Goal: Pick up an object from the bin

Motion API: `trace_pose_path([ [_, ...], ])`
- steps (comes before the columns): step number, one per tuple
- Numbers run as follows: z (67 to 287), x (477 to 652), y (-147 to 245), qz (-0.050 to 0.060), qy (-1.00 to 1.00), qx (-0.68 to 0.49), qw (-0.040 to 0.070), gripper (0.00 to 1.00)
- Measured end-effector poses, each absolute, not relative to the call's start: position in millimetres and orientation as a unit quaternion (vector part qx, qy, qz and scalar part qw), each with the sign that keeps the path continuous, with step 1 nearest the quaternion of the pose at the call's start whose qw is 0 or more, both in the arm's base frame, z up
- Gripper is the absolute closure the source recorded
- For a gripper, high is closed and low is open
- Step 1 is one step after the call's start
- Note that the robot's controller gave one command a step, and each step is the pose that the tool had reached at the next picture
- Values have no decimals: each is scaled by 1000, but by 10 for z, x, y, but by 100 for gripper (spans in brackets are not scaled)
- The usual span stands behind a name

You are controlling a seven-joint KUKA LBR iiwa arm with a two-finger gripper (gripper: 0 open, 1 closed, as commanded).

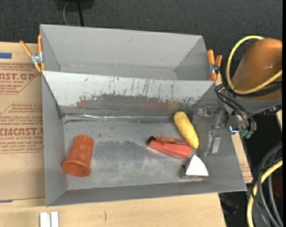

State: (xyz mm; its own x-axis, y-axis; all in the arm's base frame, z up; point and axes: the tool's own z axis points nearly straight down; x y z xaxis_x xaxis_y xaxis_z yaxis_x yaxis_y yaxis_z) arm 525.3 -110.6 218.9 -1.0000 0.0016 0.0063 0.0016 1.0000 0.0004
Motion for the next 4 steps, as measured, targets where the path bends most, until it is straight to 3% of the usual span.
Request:
trace_pose_path([
  [1,2236,5269,-1100,0,-1000,0,-1,0],
  [2,1765,5296,-996,1,-1000,-1,-4,0],
  [3,1160,5299,-840,1,-1000,16,-3,0],
  [4,748,5326,-789,1,-1000,-19,-6,100],
])
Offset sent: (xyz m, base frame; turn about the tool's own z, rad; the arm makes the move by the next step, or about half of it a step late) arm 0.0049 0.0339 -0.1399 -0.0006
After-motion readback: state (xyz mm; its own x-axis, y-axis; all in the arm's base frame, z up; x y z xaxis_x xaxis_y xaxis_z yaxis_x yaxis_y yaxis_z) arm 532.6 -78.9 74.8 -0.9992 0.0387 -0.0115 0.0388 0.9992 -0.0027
